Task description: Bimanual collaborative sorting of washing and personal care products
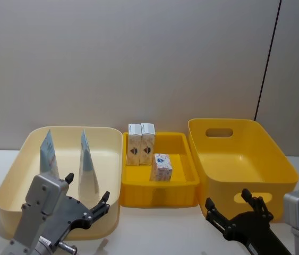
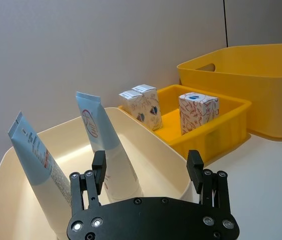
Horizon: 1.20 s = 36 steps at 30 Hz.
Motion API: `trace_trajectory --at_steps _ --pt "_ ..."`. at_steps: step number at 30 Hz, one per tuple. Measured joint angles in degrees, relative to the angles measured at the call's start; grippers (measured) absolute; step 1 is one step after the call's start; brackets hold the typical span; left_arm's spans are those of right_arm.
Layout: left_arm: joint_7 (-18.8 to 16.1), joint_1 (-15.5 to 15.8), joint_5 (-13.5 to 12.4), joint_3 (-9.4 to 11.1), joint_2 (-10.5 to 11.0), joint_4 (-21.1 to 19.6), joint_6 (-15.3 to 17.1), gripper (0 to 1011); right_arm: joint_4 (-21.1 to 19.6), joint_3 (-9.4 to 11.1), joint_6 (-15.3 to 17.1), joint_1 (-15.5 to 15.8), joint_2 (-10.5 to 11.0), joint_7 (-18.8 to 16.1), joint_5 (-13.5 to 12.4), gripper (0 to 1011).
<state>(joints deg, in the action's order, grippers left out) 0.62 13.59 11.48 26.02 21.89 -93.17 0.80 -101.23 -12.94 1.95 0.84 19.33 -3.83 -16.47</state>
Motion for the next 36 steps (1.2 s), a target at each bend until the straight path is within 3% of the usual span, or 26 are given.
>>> trace_trajectory --at_steps 36 --pt "0.0 0.0 0.0 0.0 0.0 0.0 0.0 1003 0.0 0.0 0.0 0.0 0.0 0.0 0.0 1001"
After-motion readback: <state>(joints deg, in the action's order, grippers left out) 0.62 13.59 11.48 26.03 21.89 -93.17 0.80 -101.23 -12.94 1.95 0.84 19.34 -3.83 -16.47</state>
